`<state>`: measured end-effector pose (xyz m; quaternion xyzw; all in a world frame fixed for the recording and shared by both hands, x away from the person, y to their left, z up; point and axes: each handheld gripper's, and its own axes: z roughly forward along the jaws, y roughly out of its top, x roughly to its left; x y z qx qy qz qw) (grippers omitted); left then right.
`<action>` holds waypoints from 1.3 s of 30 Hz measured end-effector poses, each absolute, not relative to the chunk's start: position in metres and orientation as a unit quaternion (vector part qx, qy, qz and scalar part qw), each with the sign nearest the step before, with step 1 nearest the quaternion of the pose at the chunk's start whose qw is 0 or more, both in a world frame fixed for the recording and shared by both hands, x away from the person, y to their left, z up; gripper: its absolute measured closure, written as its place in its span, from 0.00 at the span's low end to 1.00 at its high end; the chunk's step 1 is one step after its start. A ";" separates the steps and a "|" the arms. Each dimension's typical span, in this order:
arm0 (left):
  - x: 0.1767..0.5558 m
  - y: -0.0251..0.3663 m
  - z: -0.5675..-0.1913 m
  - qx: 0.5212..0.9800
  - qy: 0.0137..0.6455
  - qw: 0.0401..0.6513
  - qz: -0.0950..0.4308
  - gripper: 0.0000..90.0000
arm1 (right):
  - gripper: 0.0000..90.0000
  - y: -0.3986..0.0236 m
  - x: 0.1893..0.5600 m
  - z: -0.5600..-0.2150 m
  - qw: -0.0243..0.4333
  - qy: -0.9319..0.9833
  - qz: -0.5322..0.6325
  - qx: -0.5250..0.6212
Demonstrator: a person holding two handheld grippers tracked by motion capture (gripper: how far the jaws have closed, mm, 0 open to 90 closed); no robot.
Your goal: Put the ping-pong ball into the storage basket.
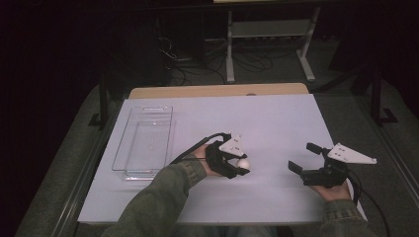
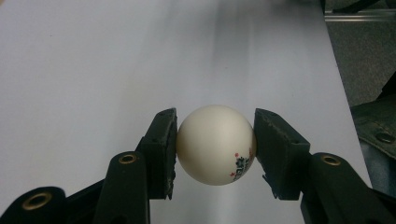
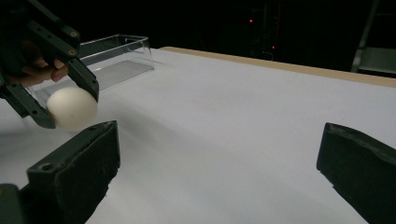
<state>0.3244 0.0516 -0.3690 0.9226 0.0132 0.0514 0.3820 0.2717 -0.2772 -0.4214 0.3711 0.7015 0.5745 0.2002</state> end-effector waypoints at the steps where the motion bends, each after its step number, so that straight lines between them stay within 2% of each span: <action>1: 0.324 0.053 -0.368 0.922 0.014 0.382 0.053 0.57 | 0.00 -0.277 0.272 -0.421 0.200 0.701 0.575 0.372; 39: 0.326 0.108 -0.341 0.917 0.059 0.385 0.088 0.57 | 0.00 -0.275 0.272 -0.422 0.198 0.708 0.568 0.368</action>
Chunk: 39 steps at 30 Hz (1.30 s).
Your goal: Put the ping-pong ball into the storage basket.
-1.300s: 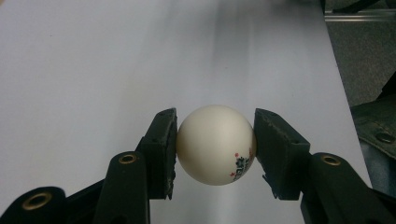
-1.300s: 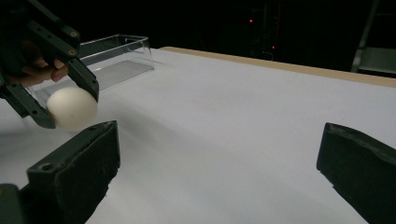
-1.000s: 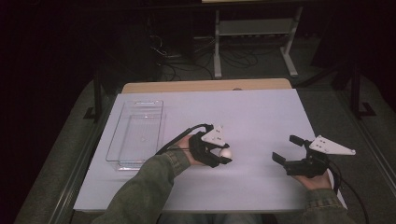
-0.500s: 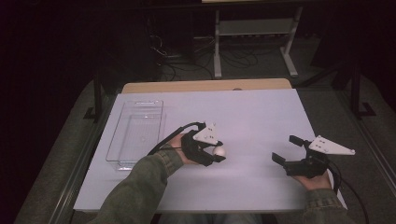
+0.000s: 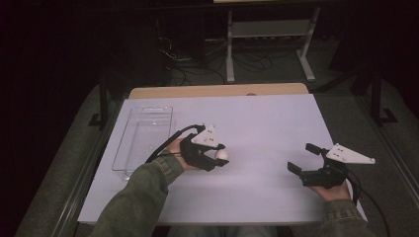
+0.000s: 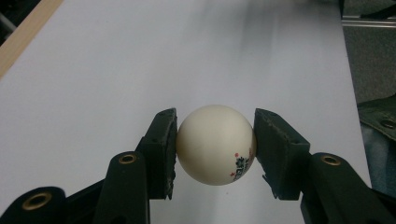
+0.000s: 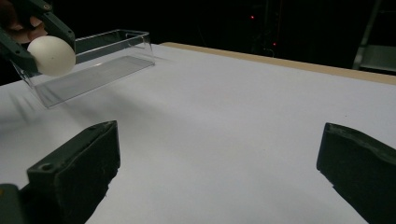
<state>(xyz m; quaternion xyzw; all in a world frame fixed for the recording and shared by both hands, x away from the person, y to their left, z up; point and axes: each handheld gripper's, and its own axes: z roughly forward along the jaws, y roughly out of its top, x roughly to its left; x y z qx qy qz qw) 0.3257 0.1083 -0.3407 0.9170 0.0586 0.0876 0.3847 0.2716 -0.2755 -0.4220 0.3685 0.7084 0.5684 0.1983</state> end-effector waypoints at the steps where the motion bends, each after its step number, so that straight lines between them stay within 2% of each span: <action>1: 0.326 0.111 -0.340 0.917 0.061 0.385 0.089 0.57 | 0.00 -0.275 0.272 -0.422 0.198 0.709 0.568 0.369; 39: 0.328 0.179 -0.303 0.920 0.098 0.359 0.127 0.57 | 0.00 -0.278 0.271 -0.421 0.202 0.702 0.570 0.376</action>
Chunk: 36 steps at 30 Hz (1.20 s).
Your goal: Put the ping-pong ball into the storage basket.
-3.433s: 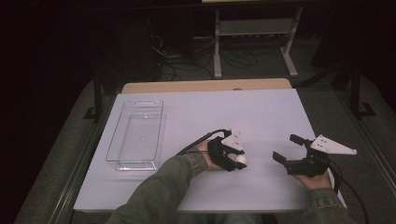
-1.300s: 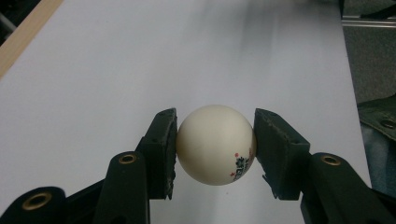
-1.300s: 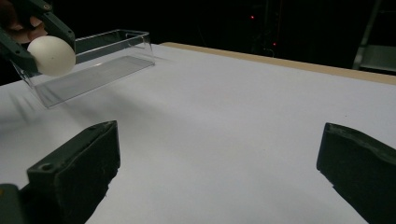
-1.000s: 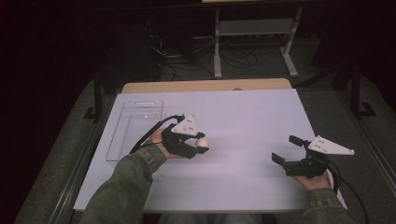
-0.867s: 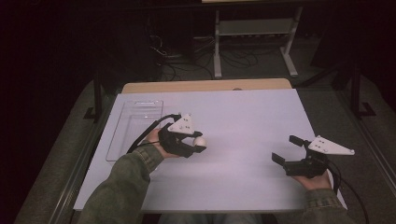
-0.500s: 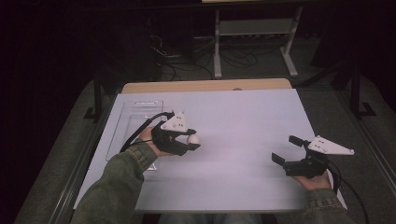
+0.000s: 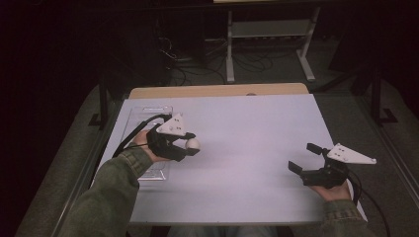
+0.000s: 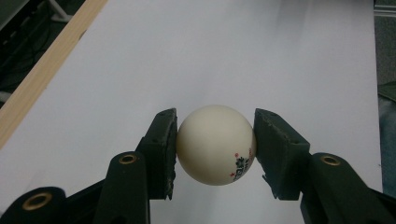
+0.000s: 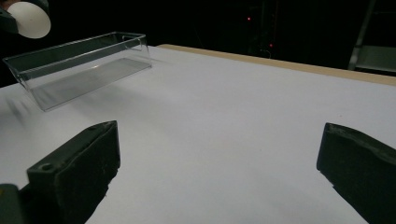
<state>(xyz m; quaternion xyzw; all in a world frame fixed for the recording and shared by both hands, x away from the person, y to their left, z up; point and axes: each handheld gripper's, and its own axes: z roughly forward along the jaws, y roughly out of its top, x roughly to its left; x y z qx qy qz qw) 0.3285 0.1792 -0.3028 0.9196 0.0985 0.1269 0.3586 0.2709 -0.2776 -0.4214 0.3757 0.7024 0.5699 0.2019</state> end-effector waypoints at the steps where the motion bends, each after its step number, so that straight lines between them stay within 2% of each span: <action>1: 0.328 0.182 -0.302 0.920 0.099 0.357 0.127 0.57 | 0.00 -0.278 0.271 -0.421 0.202 0.701 0.570 0.376; 7: 0.329 0.192 -0.298 0.919 0.107 0.356 0.130 0.57 | 0.00 -0.277 0.271 -0.422 0.200 0.704 0.569 0.375; 10: 0.332 0.202 -0.292 0.929 0.108 0.329 0.132 0.57 | 0.00 -0.278 0.271 -0.422 0.201 0.703 0.570 0.375; 15: 0.337 0.211 -0.284 0.932 0.112 0.318 0.133 0.57 | 0.00 -0.277 0.271 -0.422 0.199 0.704 0.569 0.376; 36: 0.341 0.226 -0.277 0.947 0.114 0.269 0.133 0.57 | 0.00 -0.278 0.271 -0.422 0.202 0.700 0.571 0.378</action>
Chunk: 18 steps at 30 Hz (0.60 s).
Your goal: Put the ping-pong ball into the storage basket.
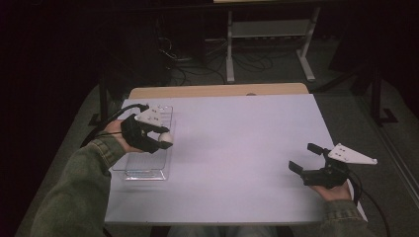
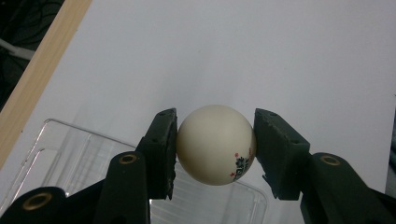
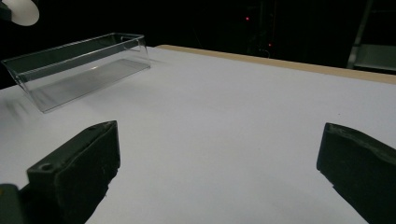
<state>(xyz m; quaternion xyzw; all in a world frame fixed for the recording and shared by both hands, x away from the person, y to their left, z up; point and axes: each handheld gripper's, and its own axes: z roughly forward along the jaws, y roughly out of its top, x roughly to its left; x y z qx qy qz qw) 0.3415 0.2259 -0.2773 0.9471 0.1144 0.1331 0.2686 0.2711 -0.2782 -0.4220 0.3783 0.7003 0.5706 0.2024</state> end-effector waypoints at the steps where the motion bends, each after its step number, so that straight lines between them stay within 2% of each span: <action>1: 0.341 0.226 -0.277 0.947 0.114 0.269 0.133 0.57 | 0.00 -0.278 0.271 -0.422 0.202 0.700 0.571 0.378; 18: 0.346 0.242 -0.260 0.961 0.119 0.208 0.136 0.57 | 0.00 -0.278 0.271 -0.422 0.200 0.702 0.569 0.378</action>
